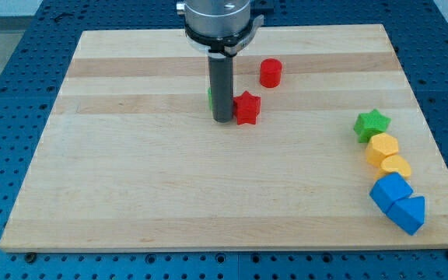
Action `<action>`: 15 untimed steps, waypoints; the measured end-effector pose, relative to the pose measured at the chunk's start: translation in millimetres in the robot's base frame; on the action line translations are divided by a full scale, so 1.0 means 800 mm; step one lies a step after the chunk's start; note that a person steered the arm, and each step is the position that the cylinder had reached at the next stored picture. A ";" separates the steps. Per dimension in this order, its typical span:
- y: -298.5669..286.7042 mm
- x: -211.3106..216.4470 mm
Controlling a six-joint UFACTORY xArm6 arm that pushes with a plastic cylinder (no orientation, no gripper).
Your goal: Push the red star towards the red circle
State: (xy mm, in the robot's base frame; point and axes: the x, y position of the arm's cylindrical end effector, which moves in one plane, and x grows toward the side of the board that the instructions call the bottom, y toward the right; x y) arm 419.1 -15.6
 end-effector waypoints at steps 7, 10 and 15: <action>0.033 0.032; 0.076 0.024; 0.071 -0.056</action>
